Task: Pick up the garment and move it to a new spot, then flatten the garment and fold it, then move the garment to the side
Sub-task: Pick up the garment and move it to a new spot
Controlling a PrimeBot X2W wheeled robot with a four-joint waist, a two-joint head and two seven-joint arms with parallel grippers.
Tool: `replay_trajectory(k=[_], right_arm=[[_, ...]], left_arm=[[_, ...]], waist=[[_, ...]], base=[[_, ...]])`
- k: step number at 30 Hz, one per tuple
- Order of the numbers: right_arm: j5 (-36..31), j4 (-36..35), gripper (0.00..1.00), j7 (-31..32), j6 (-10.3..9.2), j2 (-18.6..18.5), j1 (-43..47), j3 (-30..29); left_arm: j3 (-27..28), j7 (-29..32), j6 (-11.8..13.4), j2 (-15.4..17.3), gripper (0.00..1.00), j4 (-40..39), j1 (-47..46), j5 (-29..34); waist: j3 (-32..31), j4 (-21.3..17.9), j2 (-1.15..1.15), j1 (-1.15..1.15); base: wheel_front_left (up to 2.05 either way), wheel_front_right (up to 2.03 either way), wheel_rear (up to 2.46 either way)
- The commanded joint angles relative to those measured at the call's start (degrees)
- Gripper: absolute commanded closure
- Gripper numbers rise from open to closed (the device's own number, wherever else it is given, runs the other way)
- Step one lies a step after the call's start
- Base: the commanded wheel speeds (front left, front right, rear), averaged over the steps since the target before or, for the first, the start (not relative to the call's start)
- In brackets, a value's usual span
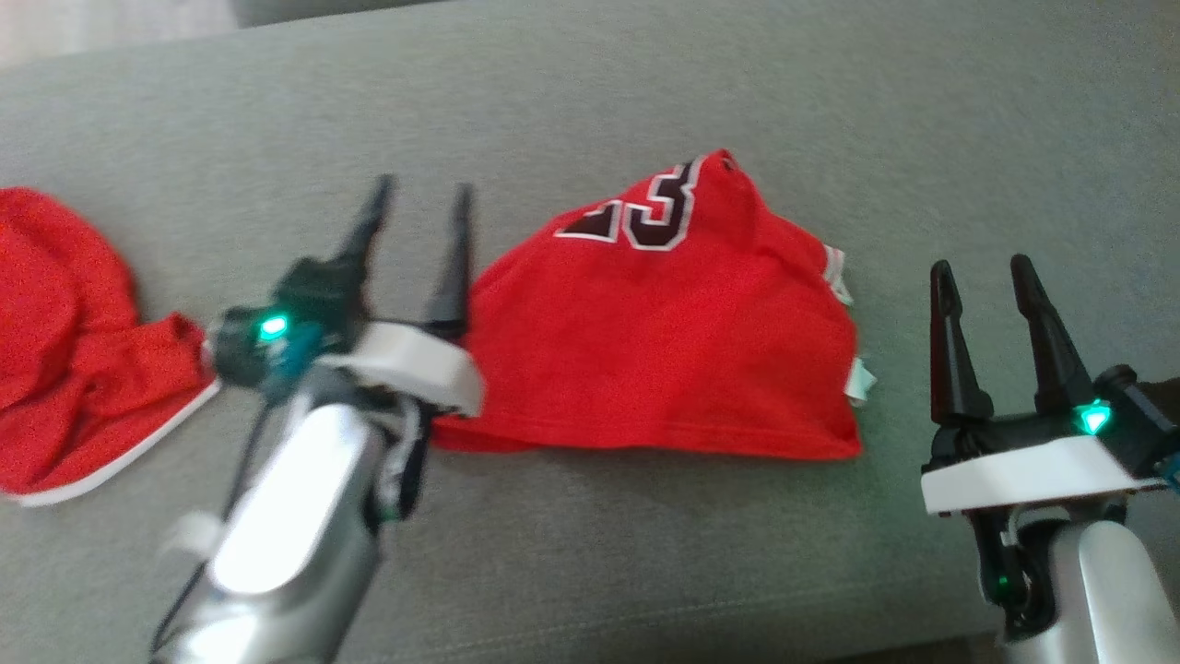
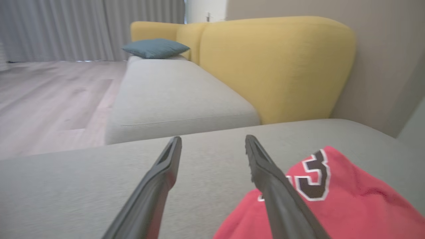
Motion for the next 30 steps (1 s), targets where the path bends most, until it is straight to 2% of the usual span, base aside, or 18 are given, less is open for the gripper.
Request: replay_trajectory(k=[1, 5, 8, 14, 19, 30], right_arm=[[-0.59, -2.25, 0.0, 0.19, 0.23, -0.22, -0.37, 0.9], [-1.28, -2.36, 0.0, 0.99, 0.23, -0.22, 0.16, 0.56], [-1.89, -2.38, 0.0, 1.53, 0.23, -0.22, 0.62, 0.39], [-3.09, -2.22, 0.0, 2.7, 0.23, -0.22, 2.03, 0.08], [-3.39, -2.18, 0.0, 3.28, 0.23, -0.21, 3.01, 0.28], [-2.91, -2.18, 0.0, 4.04, 0.23, -0.21, 5.61, 0.01]], left_arm=[[3.27, -0.68, 0.63, 1.64, 0.0, -2.88, -0.4, 0.77], [8.94, -0.69, 1.73, 4.07, 0.0, -7.08, 3.89, 2.14], [12.15, -0.69, 1.42, 5.32, 0.0, -9.57, 7.17, 2.91], [16.71, -0.69, -1.88, 6.74, 0.0, -12.34, 13.64, 2.96], [17.09, -0.69, -3.3, 7.22, 0.0, -13.04, 16.61, 3.76], [17.07, -0.7, -3.38, 7.25, 0.0, -13.19, 20.98, 5.01]], waist=[[-1.47, 2.13, 0.0, 0.0], [-2.42, 3.97, 0.0, 0.0], [-3.2, 4.89, 0.0, 0.0], [-4.99, 5.94, 0.0, 0.0], [-5.82, 5.91, 0.0, 0.0], [-8.25, 5.6, 0.0, 0.0]], base=[[0.0, 0.0, 0.0], [0.0, 0.0, 0.0], [0.0, 0.0, 0.0], [0.0, 0.0, 0.0], [0.0, 0.0, 0.0], [0.0, 0.0, 0.0]])
